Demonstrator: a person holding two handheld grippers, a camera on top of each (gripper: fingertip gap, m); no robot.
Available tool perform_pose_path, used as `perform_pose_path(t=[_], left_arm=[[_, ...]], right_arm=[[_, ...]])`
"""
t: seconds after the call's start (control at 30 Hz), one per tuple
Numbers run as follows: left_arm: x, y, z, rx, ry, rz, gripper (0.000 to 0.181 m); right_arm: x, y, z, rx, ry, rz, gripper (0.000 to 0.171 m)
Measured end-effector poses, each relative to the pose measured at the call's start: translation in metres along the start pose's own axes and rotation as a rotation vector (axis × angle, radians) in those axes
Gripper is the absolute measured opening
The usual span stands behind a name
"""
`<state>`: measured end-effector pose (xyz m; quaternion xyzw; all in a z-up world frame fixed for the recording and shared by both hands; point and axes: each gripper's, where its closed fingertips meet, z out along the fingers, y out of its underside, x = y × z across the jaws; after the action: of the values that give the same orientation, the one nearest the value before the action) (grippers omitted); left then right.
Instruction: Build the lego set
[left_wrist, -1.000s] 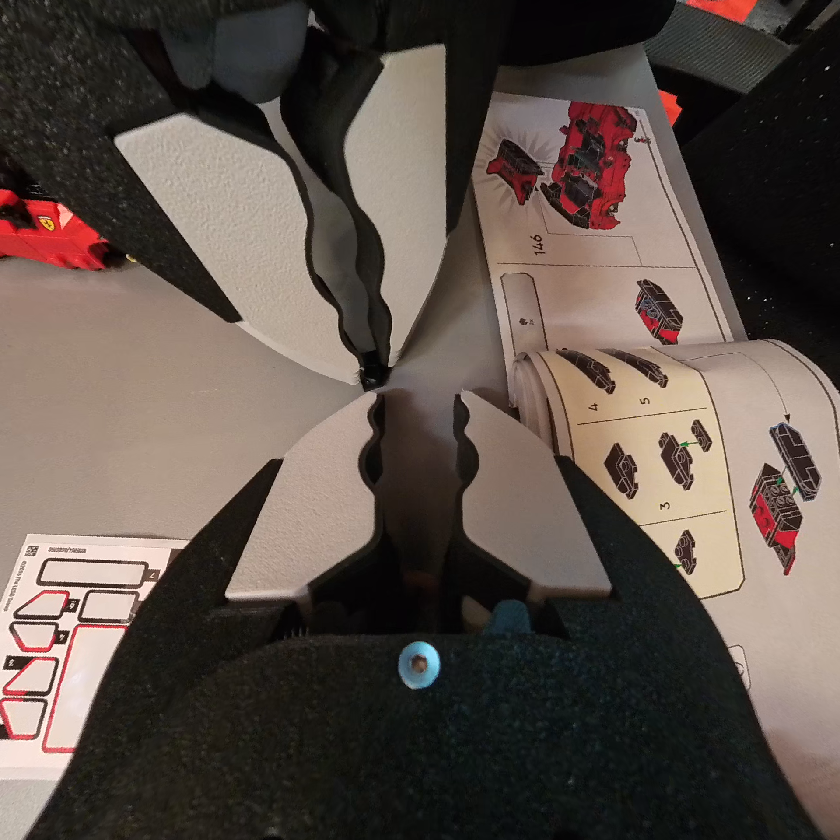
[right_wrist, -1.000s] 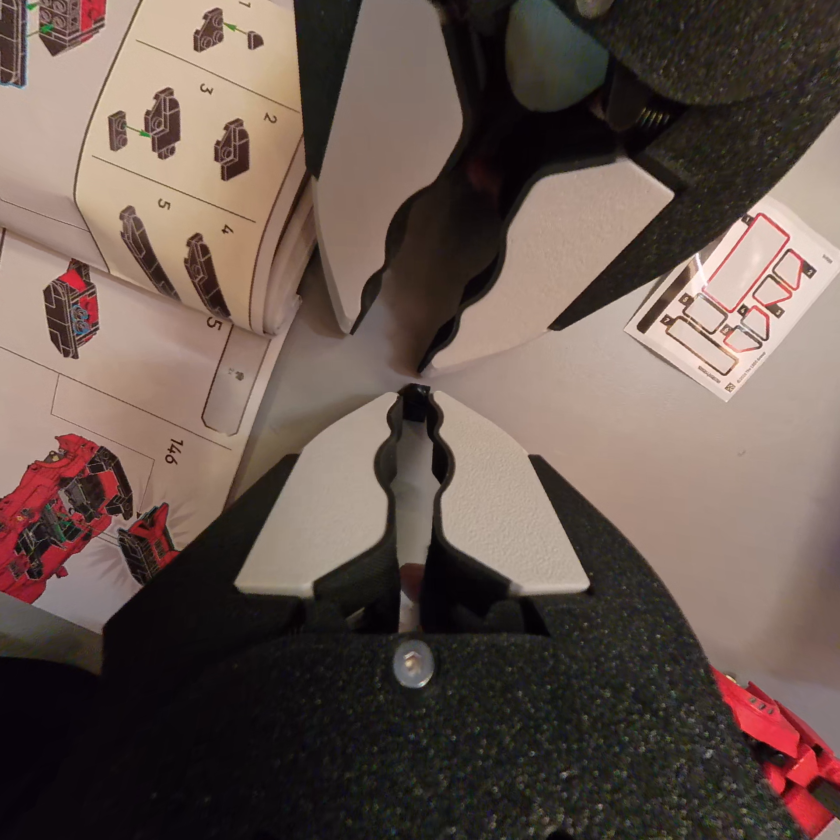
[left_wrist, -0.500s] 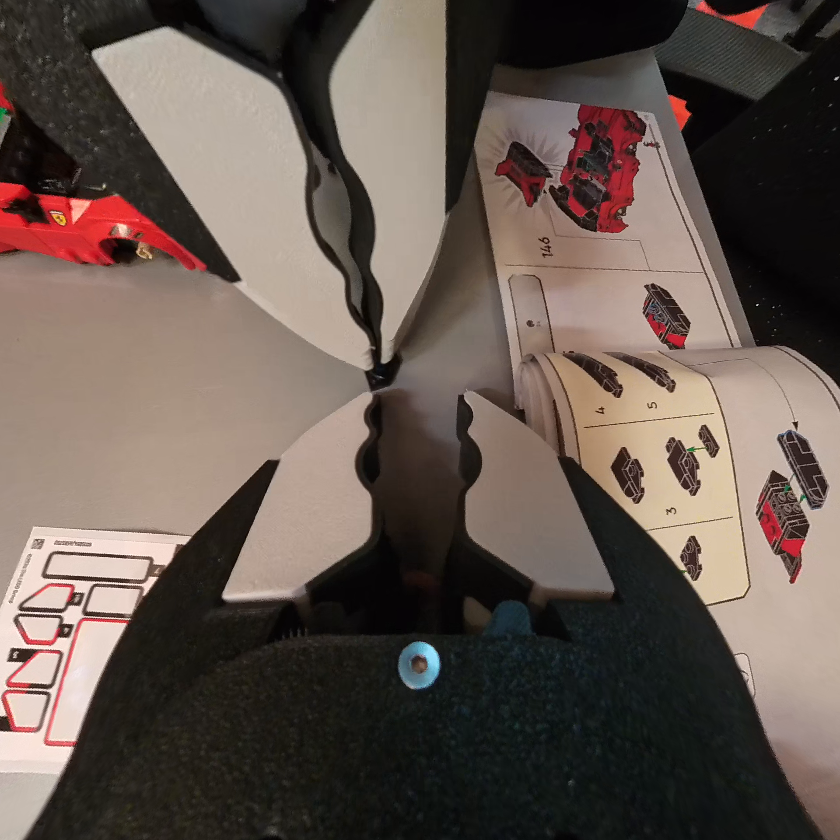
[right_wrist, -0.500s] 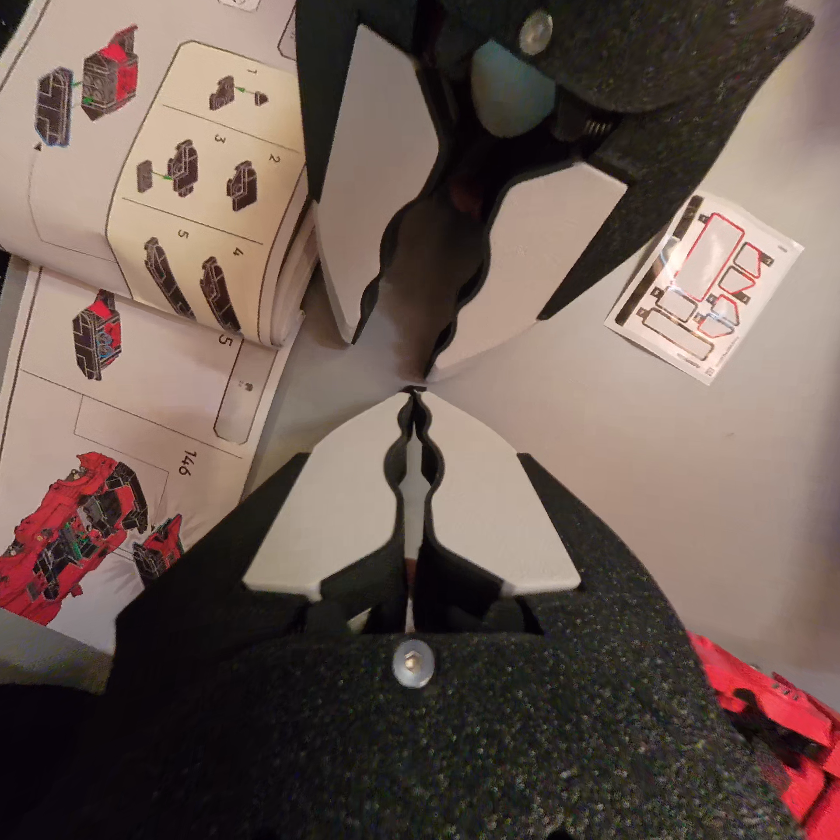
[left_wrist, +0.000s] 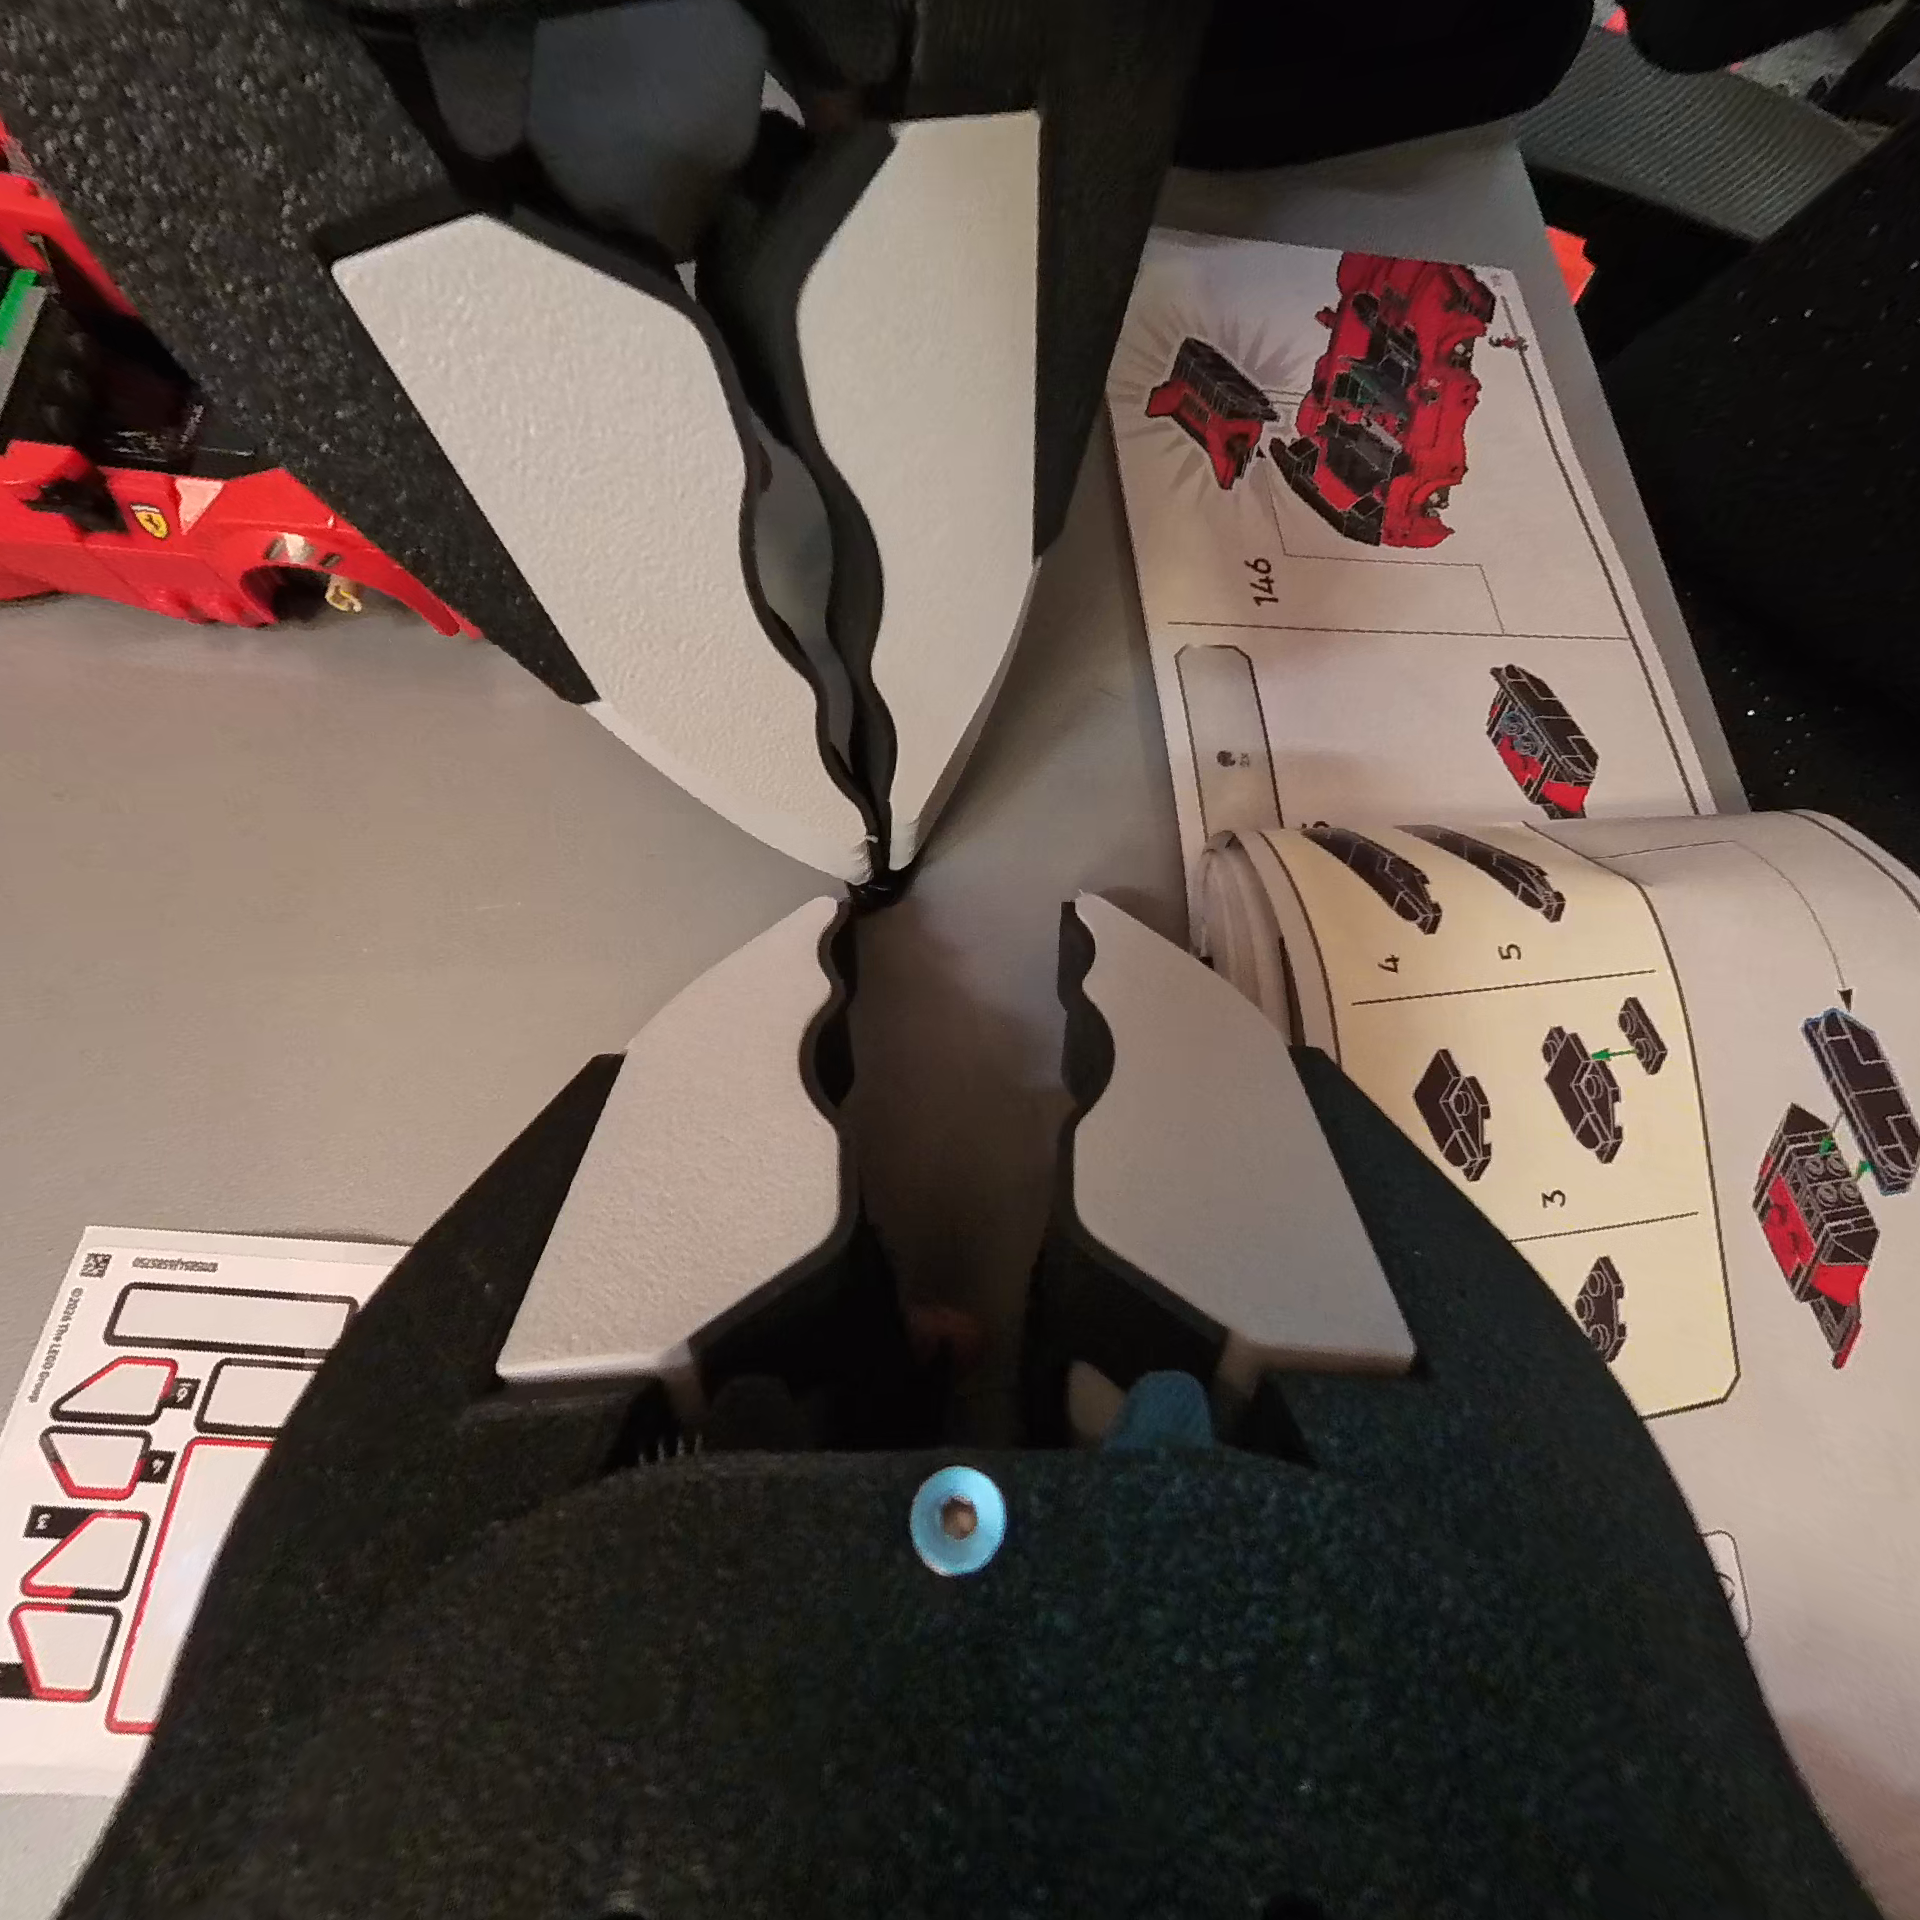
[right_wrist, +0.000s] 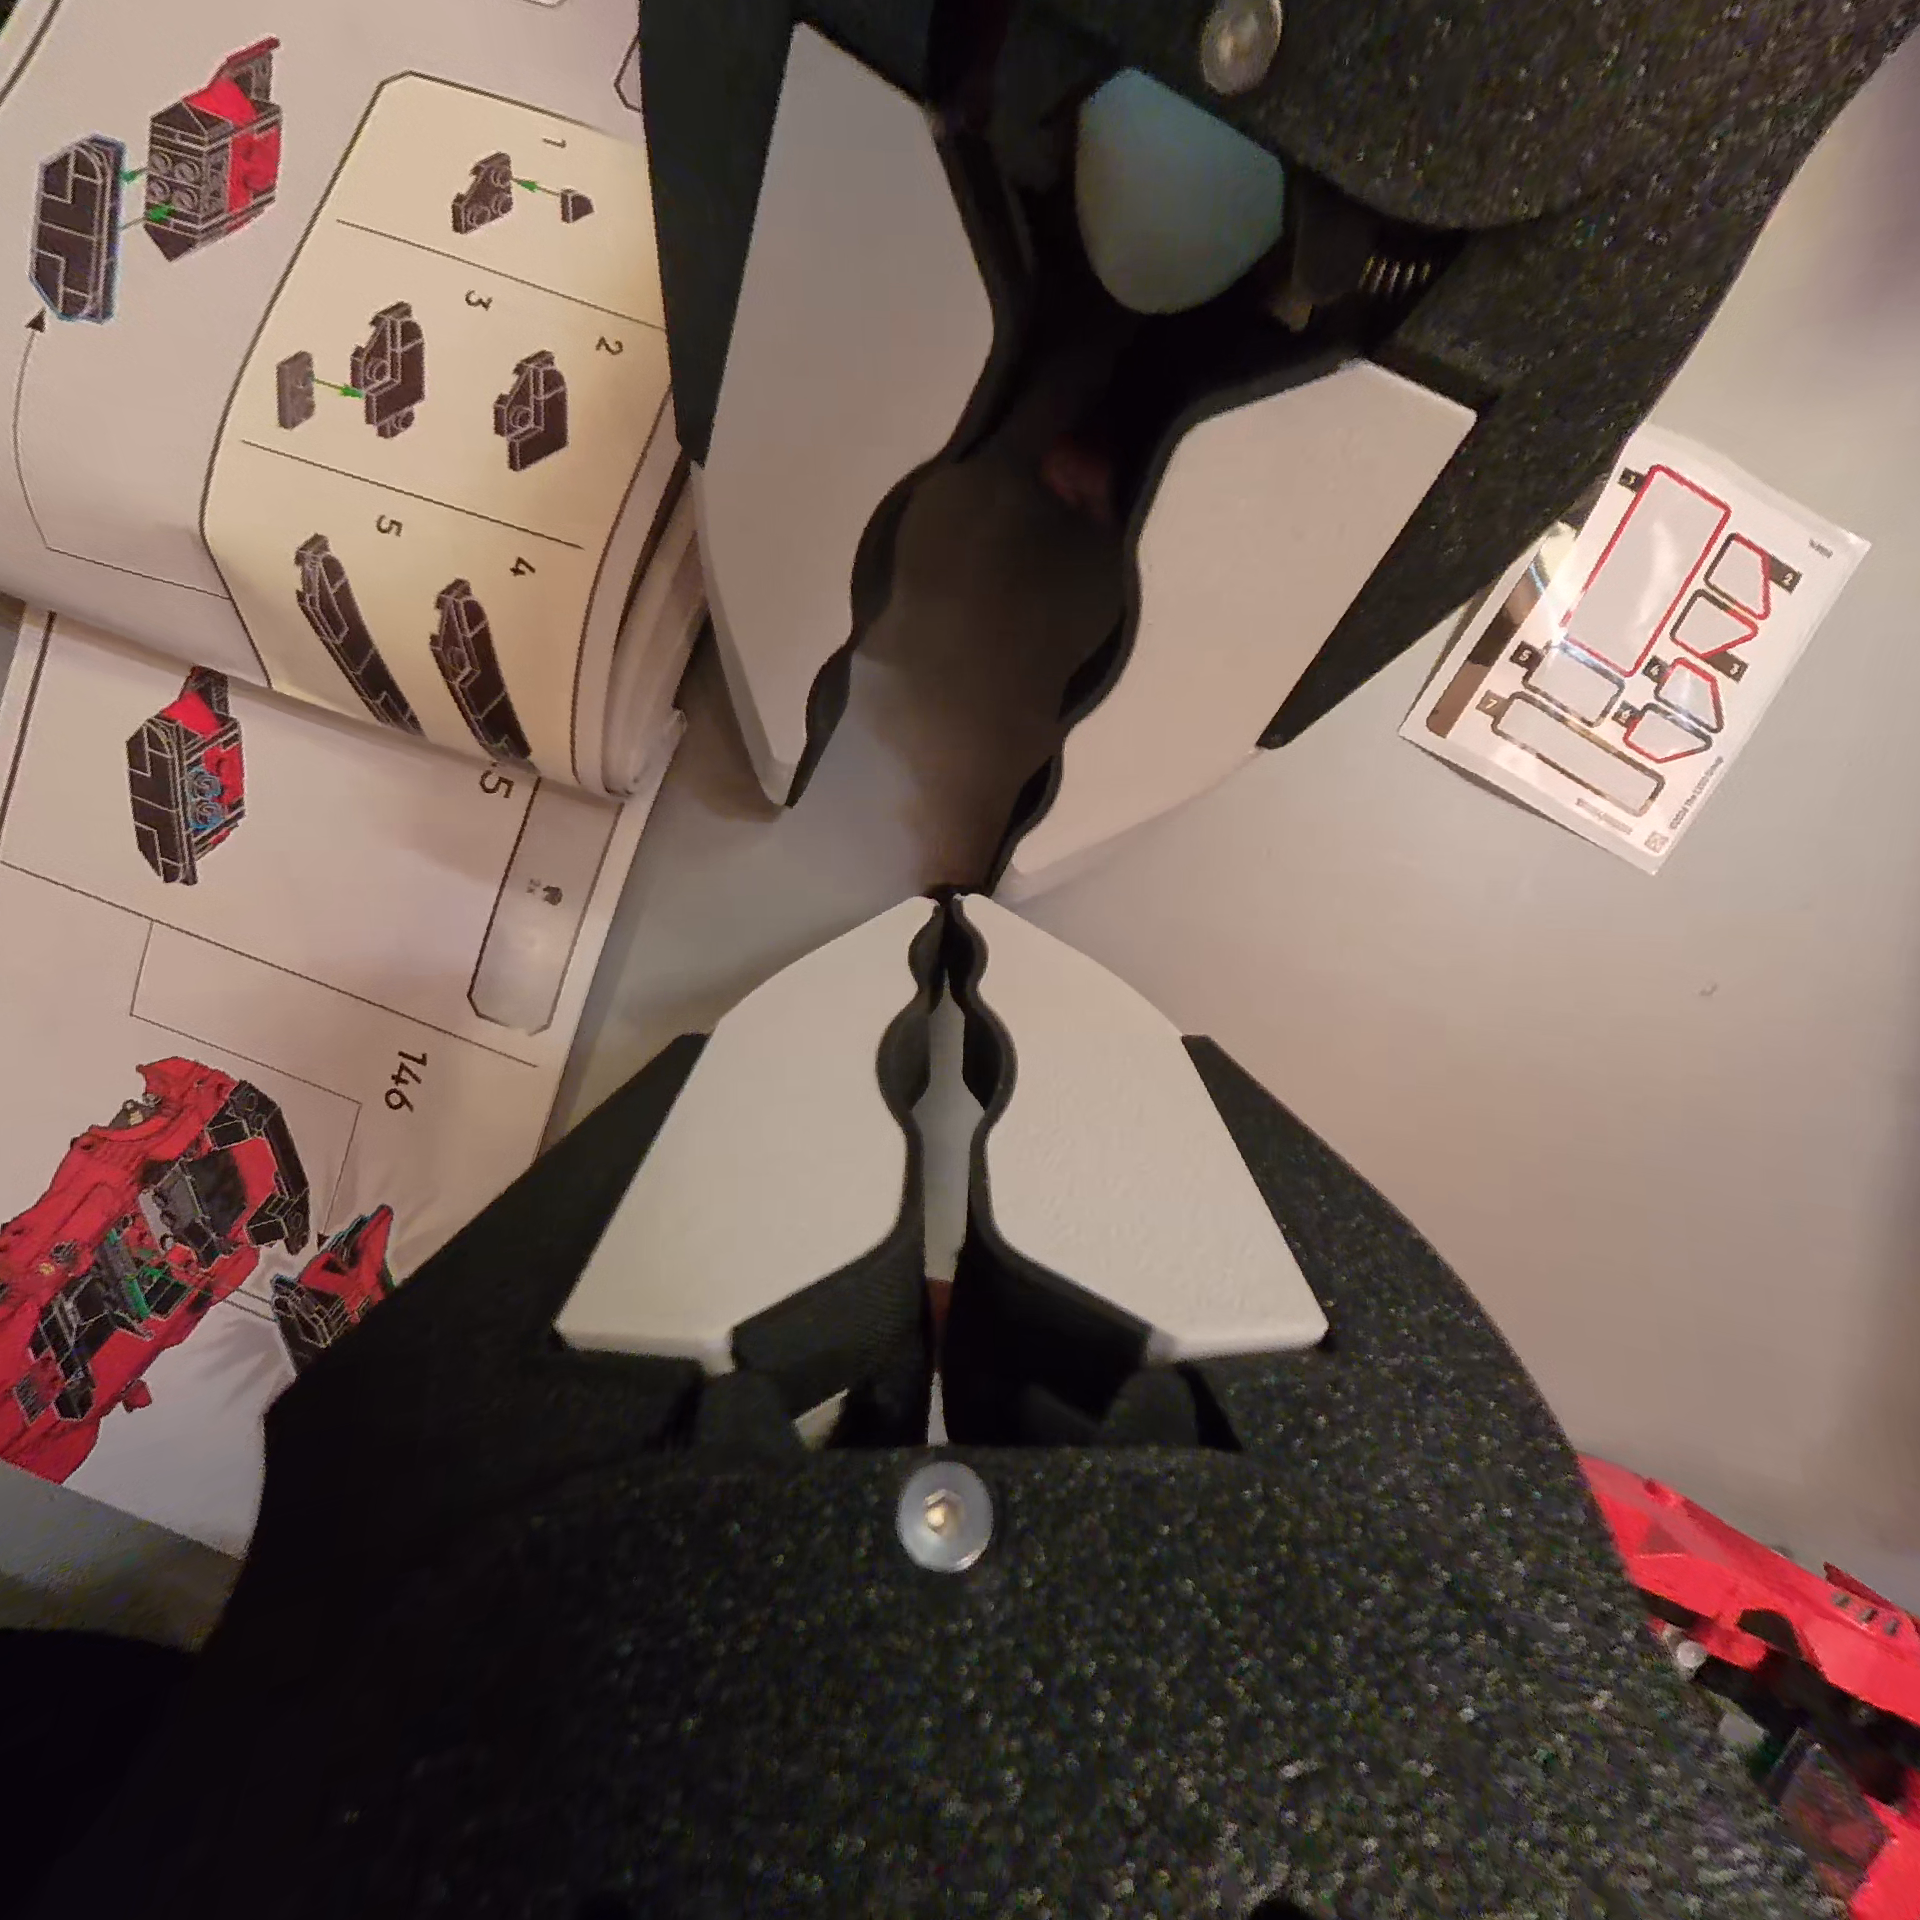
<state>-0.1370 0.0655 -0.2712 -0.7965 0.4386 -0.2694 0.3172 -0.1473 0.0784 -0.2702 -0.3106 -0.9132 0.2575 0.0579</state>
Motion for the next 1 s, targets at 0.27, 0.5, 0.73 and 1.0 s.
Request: perform_pose_path(t=[0.27, 0.5, 0.73, 1.0], left_arm=[[0.0002, 0.0000, 0.0001, 0.002, 0.002, -0.001, 0.037], [0.0006, 0.0001, 0.0000, 0.005, 0.004, -0.005, 0.036], [0.0007, 0.0004, 0.0000, 0.006, 0.003, -0.008, 0.033], [-0.0027, -0.0020, -0.0072, 0.042, -0.020, 0.003, 0.025]], right_arm=[[0.0013, -0.0010, 0.0005, -0.014, 0.004, -0.015, 0.000], [0.0024, -0.0013, 0.0013, -0.027, 0.025, -0.024, 0.000], [0.0006, -0.0031, 0.0019, -0.021, 0.052, -0.023, 0.000], [-0.0053, -0.0022, -0.0036, 0.048, 0.086, 0.139, 0.015]])
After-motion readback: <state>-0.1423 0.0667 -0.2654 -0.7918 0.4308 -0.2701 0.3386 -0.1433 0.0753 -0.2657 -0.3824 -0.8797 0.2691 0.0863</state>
